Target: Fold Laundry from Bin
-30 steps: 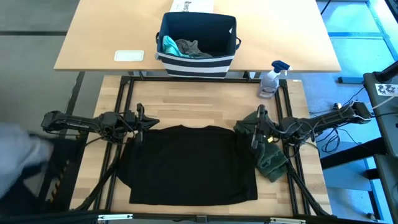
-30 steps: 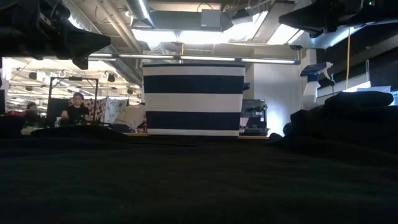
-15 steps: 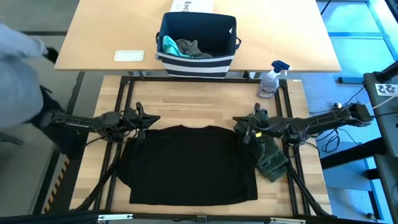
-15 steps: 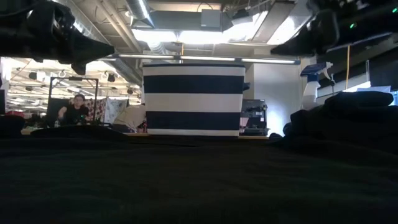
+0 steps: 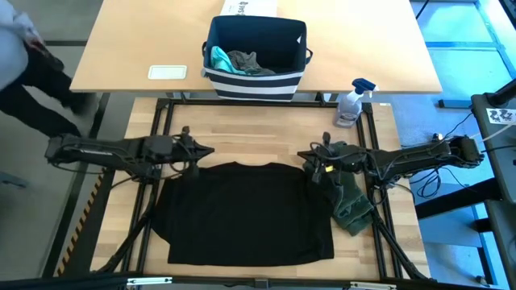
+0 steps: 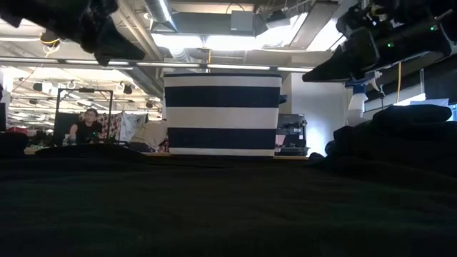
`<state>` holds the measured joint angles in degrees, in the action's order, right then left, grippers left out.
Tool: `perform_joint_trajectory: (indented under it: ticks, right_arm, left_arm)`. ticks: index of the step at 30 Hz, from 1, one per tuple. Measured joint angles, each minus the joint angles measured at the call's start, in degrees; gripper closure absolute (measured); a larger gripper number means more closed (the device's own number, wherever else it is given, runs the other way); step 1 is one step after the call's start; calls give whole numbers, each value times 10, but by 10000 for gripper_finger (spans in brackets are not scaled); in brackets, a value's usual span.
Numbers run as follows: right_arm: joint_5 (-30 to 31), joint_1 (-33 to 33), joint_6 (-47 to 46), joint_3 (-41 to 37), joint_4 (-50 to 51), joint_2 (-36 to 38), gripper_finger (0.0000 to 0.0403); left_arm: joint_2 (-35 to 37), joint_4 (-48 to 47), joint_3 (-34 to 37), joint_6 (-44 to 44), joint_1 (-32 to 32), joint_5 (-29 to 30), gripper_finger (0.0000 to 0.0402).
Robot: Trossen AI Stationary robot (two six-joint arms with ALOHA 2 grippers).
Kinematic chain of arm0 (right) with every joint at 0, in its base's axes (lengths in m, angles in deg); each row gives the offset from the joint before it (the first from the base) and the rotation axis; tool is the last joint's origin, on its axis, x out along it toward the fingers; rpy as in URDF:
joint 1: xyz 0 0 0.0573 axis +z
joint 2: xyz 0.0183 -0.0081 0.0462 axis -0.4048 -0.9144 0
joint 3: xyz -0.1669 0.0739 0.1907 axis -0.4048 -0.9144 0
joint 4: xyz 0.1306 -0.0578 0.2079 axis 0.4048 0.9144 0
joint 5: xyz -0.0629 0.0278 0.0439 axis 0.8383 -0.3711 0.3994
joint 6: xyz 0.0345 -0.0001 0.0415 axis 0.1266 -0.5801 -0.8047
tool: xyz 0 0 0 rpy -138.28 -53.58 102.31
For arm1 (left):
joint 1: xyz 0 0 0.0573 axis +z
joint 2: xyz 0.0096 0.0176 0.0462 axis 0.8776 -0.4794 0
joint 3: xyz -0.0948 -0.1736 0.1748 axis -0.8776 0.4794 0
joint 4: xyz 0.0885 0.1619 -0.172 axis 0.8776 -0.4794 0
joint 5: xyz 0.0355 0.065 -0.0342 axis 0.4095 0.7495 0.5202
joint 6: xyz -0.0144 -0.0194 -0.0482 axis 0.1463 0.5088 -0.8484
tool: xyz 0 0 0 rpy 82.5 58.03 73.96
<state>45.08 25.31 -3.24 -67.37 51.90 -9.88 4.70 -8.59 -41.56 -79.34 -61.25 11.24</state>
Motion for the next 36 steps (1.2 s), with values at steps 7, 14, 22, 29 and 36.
perform_joint_trajectory:
  ticks: [7,14,22,29,36]
  right_arm:
    - [-9,0,4,0,9,0,403]
    - [-7,0,5,0,12,0,403]
    - [-6,0,20,0,5,0,403]
    - [-6,0,20,0,4,0,403]
    - [-6,0,20,0,4,0,403]
  left_arm:
    - [-117,-7,-32,1,0,-59,401]
    - [-183,-6,-35,-16,0,-109,392]
    - [-192,-6,-35,-57,0,-127,329]
    - [-192,-4,-35,-74,0,-131,292]
    - [-192,-6,-35,-133,7,-140,289]
